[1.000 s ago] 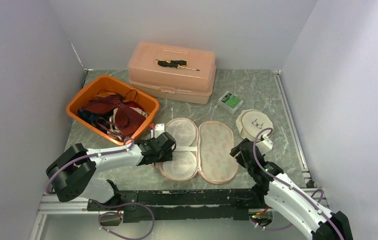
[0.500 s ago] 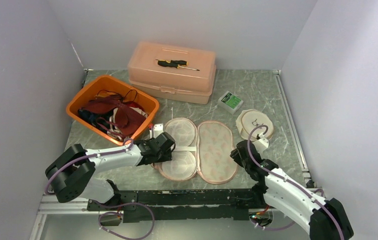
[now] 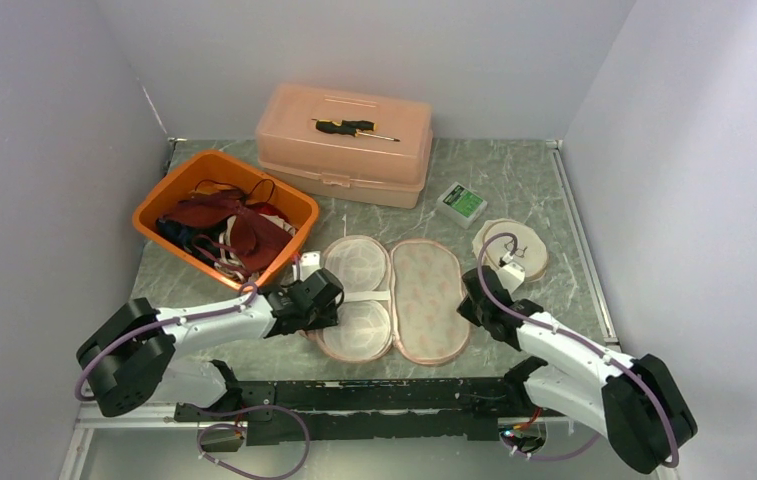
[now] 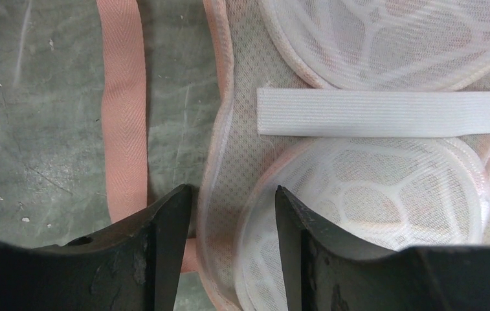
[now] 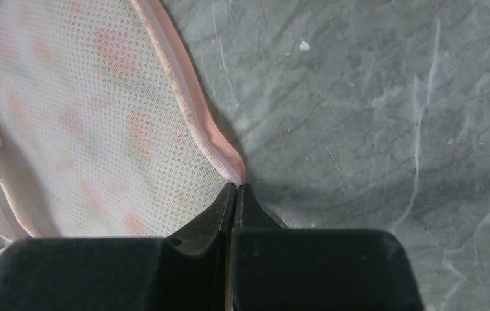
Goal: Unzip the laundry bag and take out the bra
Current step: Close the laundry bag at the center of the board.
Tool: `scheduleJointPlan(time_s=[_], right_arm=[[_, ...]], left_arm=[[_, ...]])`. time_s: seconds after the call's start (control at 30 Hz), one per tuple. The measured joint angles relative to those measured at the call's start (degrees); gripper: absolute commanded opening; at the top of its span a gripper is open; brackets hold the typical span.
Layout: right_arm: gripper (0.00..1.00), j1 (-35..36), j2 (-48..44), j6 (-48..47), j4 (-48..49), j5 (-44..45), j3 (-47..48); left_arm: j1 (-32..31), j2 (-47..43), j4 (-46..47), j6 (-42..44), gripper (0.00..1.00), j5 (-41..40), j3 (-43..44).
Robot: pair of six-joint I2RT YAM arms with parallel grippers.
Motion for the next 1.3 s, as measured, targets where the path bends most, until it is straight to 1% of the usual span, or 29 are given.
scheduleJointPlan(time_s=[0.17,0.27,0.37,0.5,0.6,0.7,0.87,1.0,1.1,1.3], right_arm=[[0.0,0.0,-2.71,-1.27,-2.86,-1.4,0.0],[0.0,0.33,-6.73,-3.61,-5.77,-1.84,0.55],[0.0,0.85,-10.16,-6.82,-8.33,-2.25,3.13],[0.0,1.14,-13.55,-11.41,-9.97,-3.06,8.33],[0.0,1.2,-13.92,-13.81,-10.93,-3.72,11.96],[0.0,1.22,-13.99,-15.54,-10.88,-5.73,13.77],[0.0,1.22,-14.93,-18.84,-8.41,-12.7,13.99],[0.0,1.22,-15.15,-21.33,-3.56,-19.89,13.97],[0.0,1.31,-15.02,-22.82,-0.35,-24.57,13.94],[0.0,1.51,-14.47,-25.24,3.23,-29.94,13.94]], left_arm=[[0.0,-0.61,0.17,0.31,0.55,1.05,-0.09],[0.0,-0.66,0.59,1.01,0.55,1.95,-0.09],[0.0,-0.63,0.7,1.88,0.57,2.95,0.35],[0.0,-0.63,0.57,3.3,0.62,4.22,2.86],[0.0,-1.22,0.68,4.68,0.68,4.94,5.44],[0.0,-3.74,0.63,6.36,0.71,5.79,7.5],[0.0,-7.89,1.49,9.11,0.77,7.96,10.95],[0.0,-7.98,2.4,9.88,0.82,9.73,13.31],[0.0,-6.47,2.51,9.84,0.83,10.6,15.61],[0.07,1.07,2.16,8.33,0.84,12.92,24.3]])
